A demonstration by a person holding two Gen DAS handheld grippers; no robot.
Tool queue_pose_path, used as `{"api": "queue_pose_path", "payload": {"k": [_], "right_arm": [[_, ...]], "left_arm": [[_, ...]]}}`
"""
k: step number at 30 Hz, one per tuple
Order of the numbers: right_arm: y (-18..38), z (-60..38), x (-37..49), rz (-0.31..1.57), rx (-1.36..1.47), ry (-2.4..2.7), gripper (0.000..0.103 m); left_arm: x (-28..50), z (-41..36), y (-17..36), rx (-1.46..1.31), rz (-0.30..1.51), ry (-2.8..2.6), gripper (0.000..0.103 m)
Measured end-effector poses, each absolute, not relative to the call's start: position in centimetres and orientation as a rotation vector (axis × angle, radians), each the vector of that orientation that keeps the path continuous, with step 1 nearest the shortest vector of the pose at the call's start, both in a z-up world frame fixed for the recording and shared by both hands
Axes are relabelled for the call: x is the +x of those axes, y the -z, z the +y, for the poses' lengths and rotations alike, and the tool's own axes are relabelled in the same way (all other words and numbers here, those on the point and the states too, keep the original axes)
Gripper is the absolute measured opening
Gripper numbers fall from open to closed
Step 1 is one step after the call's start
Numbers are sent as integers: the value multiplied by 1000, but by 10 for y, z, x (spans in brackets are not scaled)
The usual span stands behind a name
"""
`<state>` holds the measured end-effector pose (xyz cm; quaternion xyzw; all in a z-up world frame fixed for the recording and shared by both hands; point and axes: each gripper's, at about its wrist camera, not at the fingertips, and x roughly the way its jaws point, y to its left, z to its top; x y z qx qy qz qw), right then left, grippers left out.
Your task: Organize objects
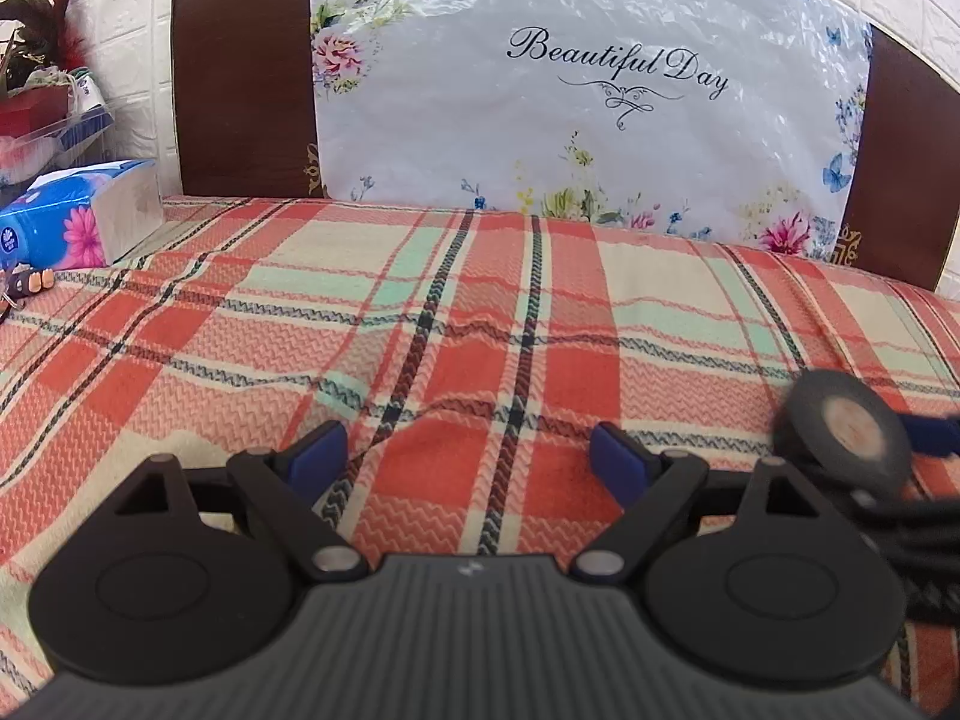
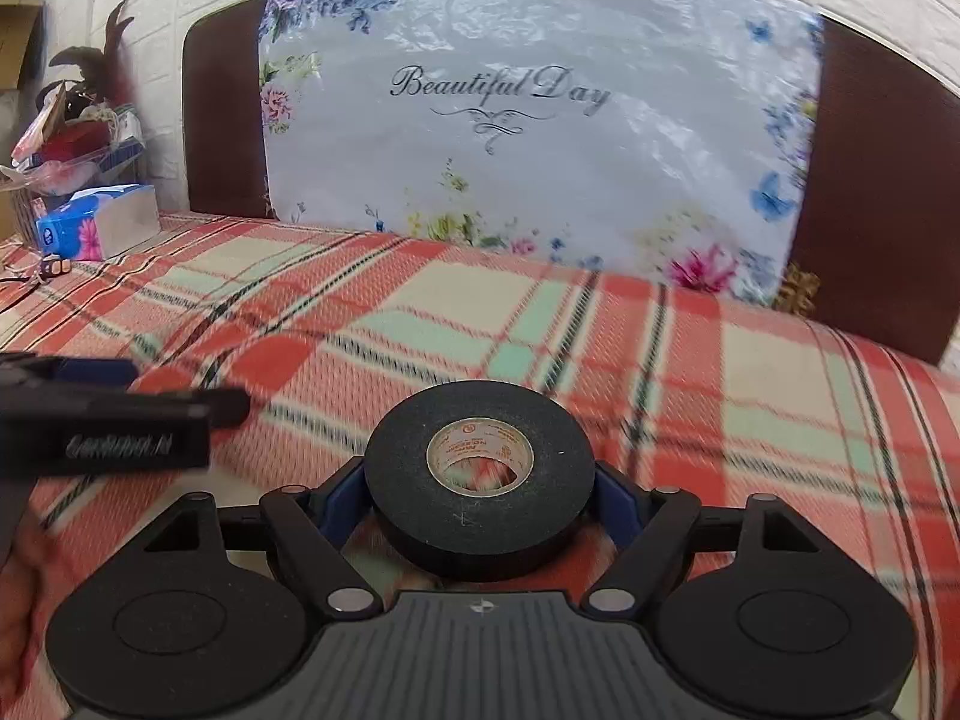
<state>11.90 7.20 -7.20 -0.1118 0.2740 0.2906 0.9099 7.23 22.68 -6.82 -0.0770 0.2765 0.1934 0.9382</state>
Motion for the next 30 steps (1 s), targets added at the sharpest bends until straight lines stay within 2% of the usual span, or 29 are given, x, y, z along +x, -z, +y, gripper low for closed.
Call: {"api": "queue_pose_path", "payload": {"k": [14,21,30], "right_arm": [[77,-86,4,607,-133,-376,76],[81,-101,-16,585,-127,-334,76],[81,-105,-21,584,-122,-334,77]], "left_arm": [[73,222,67,-117,578,-417,91],[62,211,65,-95,611,-467,93],[8,138,62,-78,648,-244,90]]}}
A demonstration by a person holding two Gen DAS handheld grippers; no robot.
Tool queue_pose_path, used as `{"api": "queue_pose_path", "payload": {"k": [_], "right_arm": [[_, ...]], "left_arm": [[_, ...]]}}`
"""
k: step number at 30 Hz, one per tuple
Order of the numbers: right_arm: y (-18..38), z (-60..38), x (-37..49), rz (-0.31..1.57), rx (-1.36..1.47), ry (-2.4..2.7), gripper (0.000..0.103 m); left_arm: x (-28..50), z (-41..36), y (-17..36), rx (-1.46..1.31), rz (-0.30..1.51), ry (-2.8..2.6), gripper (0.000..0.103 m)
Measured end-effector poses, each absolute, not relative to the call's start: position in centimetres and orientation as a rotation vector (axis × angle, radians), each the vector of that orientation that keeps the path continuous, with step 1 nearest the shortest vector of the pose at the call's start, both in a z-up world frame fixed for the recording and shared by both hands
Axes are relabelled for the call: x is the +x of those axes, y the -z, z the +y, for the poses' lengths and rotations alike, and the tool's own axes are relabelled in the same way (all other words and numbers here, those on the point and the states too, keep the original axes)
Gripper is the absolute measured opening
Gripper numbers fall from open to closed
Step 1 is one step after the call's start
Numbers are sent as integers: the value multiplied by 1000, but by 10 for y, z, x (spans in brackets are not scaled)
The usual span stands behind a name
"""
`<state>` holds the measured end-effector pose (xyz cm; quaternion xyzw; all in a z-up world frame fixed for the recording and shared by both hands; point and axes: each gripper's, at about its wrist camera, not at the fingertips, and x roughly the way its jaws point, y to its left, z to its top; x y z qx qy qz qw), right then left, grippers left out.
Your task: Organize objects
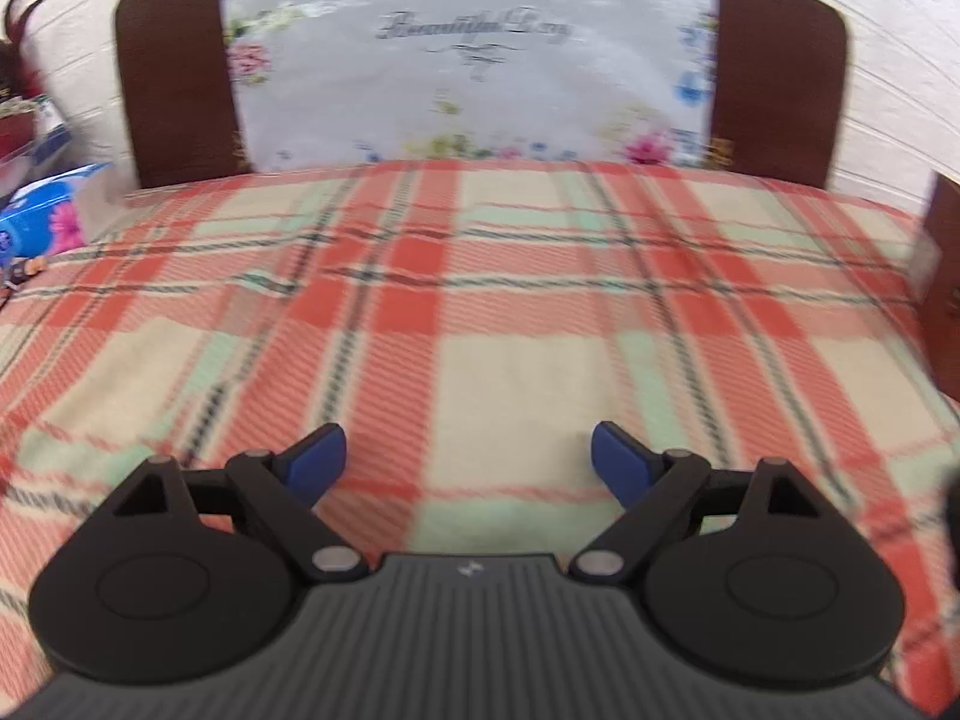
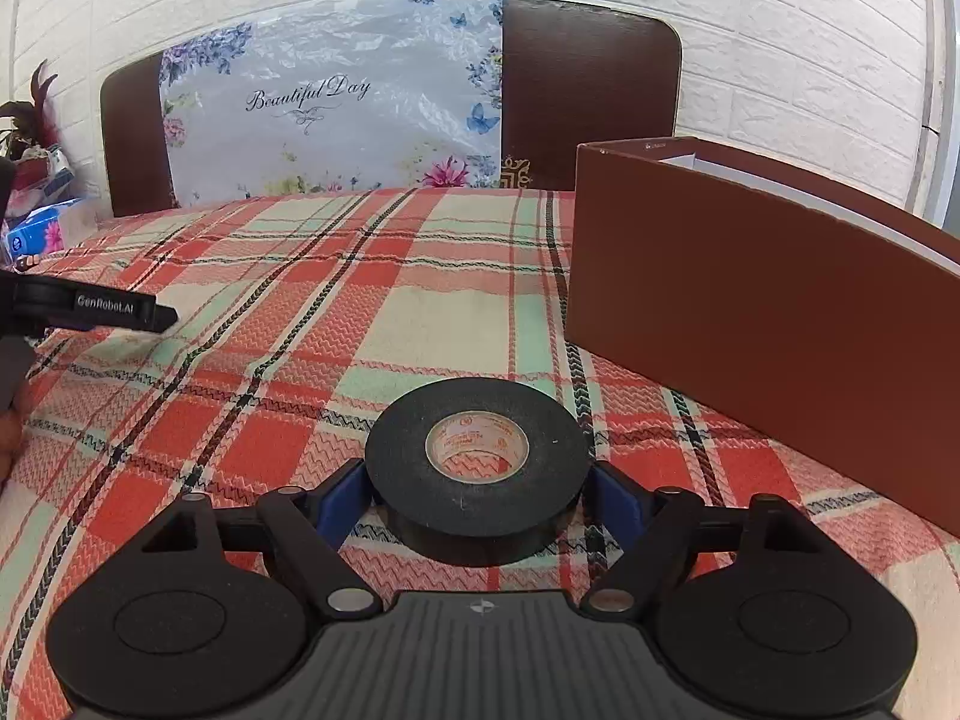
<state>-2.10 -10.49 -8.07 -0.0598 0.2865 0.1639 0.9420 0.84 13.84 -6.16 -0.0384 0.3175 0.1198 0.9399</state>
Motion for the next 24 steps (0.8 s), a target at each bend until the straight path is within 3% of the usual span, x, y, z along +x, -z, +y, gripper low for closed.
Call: {"api": "queue_pose_path", "payload": {"k": [4,12,20,22,24], "right_arm": [[81,-110,-26,582,-121,-343,78],[85,-125,-38,556,-120,-352,80],[87,-126,-36,547,-115,-369,85],[88,-126,-35,548,-113,-372,85],[88,-126,-34,552,-115,-374,86]], "left_arm": [[8,104,53,-117,705,-110,88],[12,28,40,-169,812,227,73],[19,-10,31,-134,847,324,66],[25,-17,37,-110,882,309,51],[28,-15,43,-130,896,297,43]]}}
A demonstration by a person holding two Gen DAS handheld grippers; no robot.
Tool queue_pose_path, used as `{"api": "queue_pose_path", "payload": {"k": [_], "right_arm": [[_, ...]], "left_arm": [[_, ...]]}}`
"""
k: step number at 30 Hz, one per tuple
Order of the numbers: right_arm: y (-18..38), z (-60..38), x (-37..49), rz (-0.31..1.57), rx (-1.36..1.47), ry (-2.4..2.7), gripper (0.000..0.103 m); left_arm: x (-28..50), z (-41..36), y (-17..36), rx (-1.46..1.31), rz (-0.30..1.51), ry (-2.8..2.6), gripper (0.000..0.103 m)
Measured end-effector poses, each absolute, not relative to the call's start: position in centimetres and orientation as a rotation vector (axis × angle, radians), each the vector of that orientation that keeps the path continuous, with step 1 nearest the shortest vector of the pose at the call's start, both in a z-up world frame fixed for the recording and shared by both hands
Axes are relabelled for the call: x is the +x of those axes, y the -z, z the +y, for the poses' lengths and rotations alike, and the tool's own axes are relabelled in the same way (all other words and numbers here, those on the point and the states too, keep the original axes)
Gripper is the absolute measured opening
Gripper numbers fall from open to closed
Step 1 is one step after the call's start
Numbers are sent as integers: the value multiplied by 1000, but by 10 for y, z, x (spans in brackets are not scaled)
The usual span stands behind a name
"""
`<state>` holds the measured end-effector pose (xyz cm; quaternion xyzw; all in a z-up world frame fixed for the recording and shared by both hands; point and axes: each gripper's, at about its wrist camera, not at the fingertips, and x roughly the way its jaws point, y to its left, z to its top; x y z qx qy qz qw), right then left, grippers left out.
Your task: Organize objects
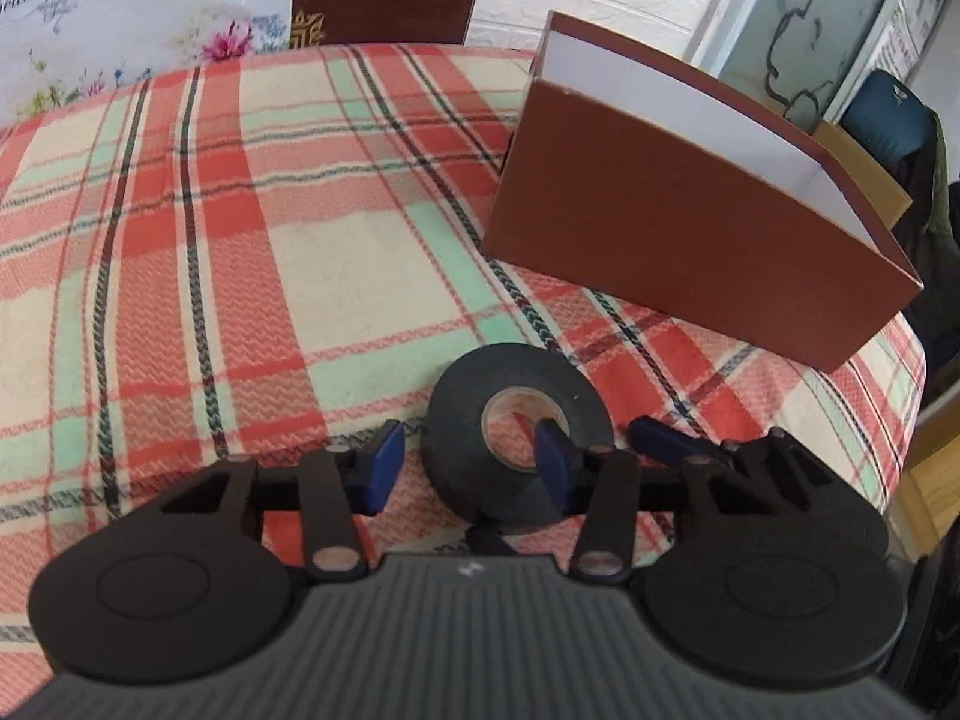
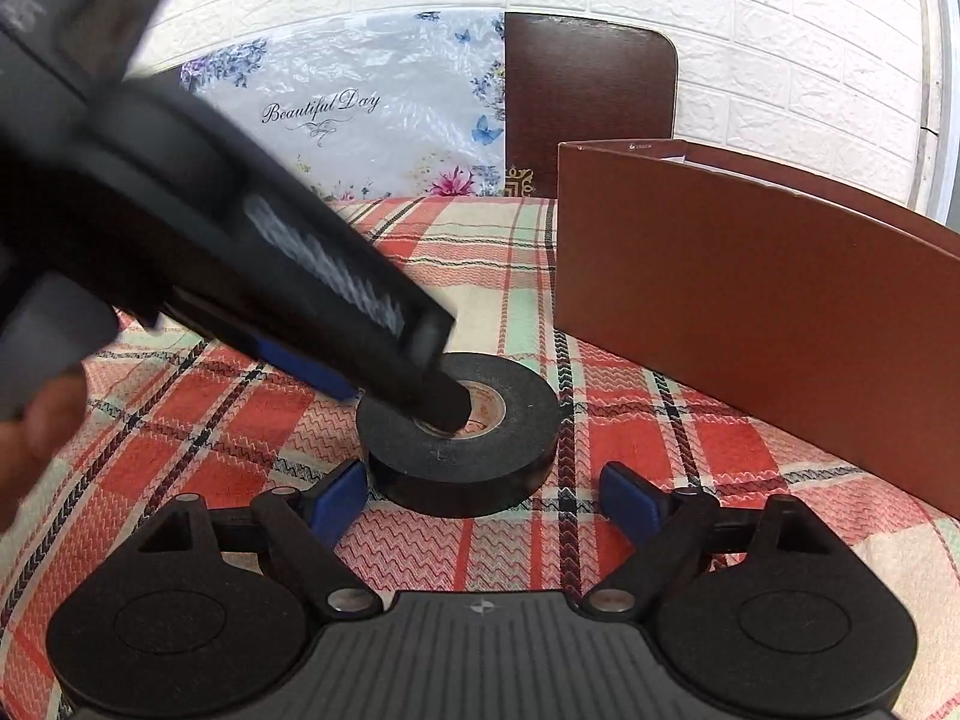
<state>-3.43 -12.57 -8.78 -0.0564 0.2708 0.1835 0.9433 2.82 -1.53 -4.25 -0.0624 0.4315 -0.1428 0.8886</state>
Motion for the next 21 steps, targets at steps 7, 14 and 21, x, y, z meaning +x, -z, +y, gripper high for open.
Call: {"api": "queue_pose_path", "payload": {"k": [7,14,21], "right_arm": [[87,-117,-27,569,-148,-390,82],[85,-115,-28,565,-165,-403,74],[85,-127,-47,557,-162,-384,74]], "left_arm": [[29,-16,46,-137,899,286,35],[24,-19,44,-115,892,278,35],[10,-33,42,-76,895,300,35]]}}
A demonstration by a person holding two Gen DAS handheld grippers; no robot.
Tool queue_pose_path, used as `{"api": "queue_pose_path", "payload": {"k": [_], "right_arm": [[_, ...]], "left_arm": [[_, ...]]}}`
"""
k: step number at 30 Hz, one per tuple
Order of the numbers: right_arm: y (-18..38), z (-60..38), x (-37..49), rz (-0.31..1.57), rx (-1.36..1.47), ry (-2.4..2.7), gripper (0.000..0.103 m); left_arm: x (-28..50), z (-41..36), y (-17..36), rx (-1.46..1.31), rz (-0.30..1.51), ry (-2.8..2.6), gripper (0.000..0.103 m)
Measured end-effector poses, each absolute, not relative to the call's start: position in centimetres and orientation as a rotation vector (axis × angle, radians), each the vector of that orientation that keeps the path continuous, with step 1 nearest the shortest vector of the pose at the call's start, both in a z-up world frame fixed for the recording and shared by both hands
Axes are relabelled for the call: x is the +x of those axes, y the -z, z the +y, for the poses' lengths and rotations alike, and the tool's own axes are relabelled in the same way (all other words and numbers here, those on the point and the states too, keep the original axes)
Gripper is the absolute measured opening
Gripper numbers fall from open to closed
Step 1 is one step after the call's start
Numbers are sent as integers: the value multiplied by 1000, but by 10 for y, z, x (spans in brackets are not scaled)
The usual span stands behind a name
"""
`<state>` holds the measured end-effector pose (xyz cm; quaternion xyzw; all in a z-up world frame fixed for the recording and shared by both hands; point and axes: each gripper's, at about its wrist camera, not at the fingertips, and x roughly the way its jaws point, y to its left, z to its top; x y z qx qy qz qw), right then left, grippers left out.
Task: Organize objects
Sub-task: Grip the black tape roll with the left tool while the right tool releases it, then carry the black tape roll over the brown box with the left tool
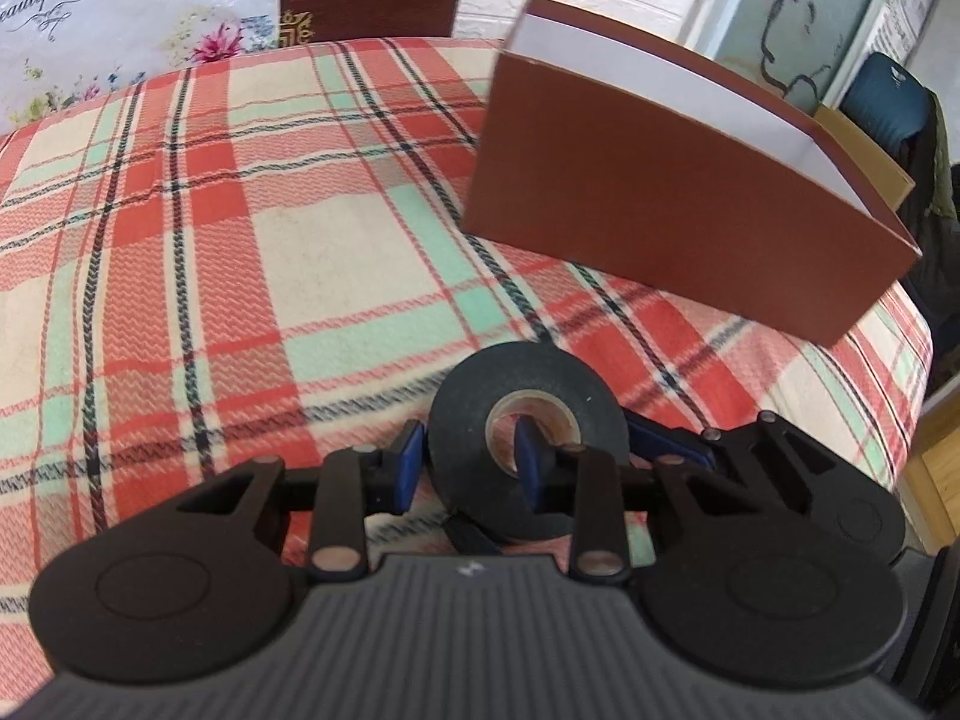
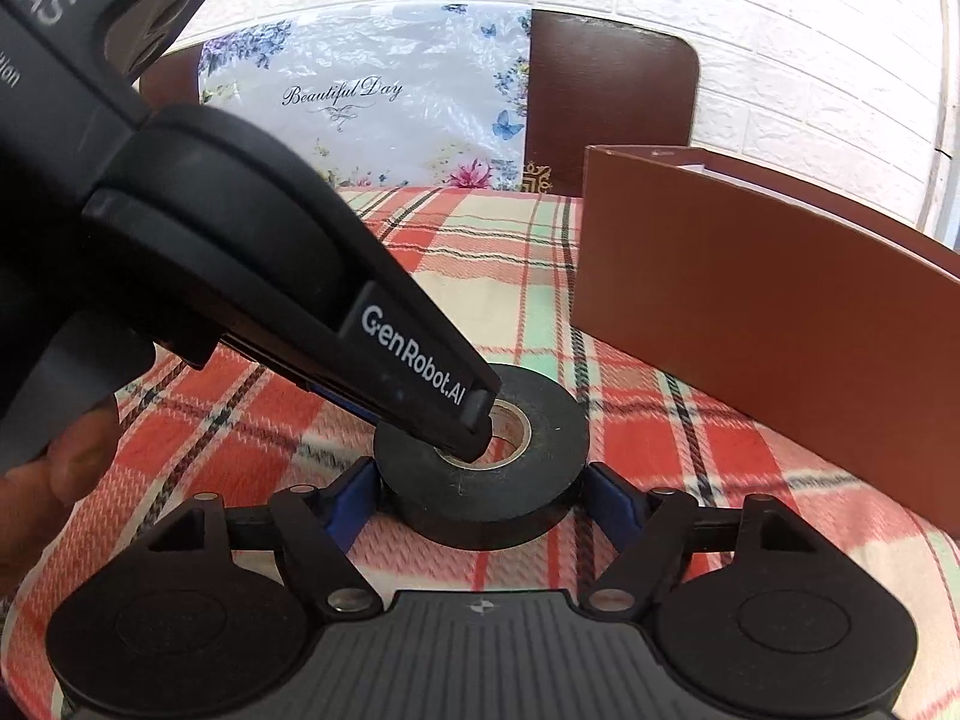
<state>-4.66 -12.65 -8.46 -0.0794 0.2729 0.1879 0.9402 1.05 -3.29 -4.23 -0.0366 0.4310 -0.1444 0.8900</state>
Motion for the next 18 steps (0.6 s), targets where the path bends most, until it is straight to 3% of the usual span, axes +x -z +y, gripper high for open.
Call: {"api": "queue_pose_path", "payload": {"k": [6,18], "right_arm": [[77,-138,-56,522,-137,-354,73],[11,-184,-49,261,-119,-200,73]], "left_arm": [[5,-46,26,-45,866,306,33],[28,-104,-61,77,673,392,32]]}}
